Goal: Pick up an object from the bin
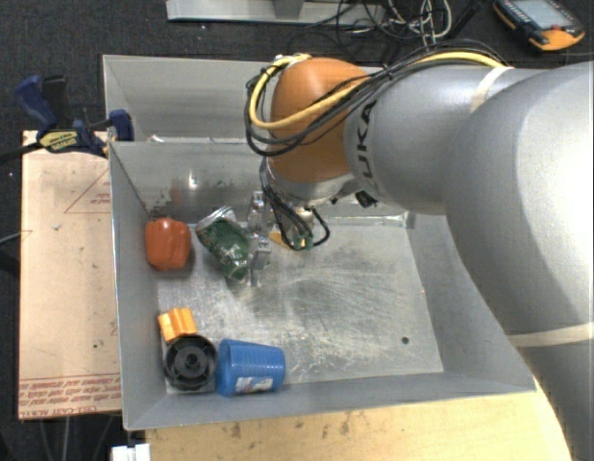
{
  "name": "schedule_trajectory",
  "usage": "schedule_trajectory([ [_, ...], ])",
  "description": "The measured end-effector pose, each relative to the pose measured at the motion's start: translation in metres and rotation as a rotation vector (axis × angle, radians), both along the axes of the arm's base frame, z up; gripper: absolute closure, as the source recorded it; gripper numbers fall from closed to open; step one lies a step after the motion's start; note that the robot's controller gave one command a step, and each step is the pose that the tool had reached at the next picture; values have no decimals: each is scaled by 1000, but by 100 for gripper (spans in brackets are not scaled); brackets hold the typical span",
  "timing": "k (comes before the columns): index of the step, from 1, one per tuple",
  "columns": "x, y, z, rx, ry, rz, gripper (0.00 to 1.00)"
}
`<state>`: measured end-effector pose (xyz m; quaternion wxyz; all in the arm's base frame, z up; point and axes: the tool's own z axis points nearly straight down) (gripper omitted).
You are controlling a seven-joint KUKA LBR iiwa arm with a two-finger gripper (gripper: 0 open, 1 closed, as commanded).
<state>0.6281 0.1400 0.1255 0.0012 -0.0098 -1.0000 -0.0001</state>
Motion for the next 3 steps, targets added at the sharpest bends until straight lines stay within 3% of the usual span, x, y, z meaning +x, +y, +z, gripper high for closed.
schedule_trajectory([
  [1,-4,-6,30,2,-9,-21,100],
  [2,5,-4,69,0,-1,-14,100],
  [3,0,0,138,0,-2,-50,100],
])
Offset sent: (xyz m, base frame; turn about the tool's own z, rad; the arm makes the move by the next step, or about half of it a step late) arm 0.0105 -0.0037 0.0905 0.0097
